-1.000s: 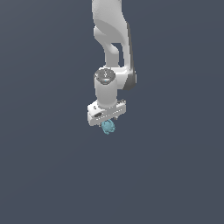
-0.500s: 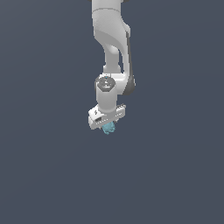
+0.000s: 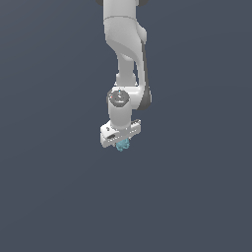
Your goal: Pick up the object and move it to a goal position.
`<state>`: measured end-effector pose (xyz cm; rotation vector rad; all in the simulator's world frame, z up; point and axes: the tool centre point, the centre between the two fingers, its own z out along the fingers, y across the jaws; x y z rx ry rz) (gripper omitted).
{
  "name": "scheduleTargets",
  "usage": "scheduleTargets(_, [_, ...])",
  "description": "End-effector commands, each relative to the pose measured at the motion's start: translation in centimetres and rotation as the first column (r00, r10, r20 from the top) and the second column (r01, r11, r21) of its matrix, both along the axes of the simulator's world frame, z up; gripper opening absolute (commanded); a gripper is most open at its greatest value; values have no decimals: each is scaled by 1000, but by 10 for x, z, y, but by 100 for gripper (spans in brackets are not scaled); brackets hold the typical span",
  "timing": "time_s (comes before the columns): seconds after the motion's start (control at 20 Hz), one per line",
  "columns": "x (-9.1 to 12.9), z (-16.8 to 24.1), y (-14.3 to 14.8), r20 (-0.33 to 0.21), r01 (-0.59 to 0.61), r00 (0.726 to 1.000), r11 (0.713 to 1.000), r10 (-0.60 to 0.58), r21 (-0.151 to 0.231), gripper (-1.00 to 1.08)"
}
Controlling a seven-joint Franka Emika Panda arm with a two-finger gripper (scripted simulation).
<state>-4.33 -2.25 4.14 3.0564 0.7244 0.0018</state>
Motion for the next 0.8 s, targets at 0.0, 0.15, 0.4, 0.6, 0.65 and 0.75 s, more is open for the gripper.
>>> scheduleTargets(0.0, [0,-1,0,-1,-1,1000,1000,1,0,-100])
scheduleTargets(0.15, [0,-1,0,-1,-1,1000,1000,1,0,-100])
scheduleTargets(0.4, [0,1,-1,0,1,1000,1000,-1,0,-100])
scheduleTargets(0.6, [0,11,-5,0,1,1000,1000,-1,0,-100])
scheduleTargets(0.65, [1,15,-6,0,1,1000,1000,-1,0,-100])
scheduleTargets(0.75, [1,24,-10,0,1,1000,1000,-1,0,-100])
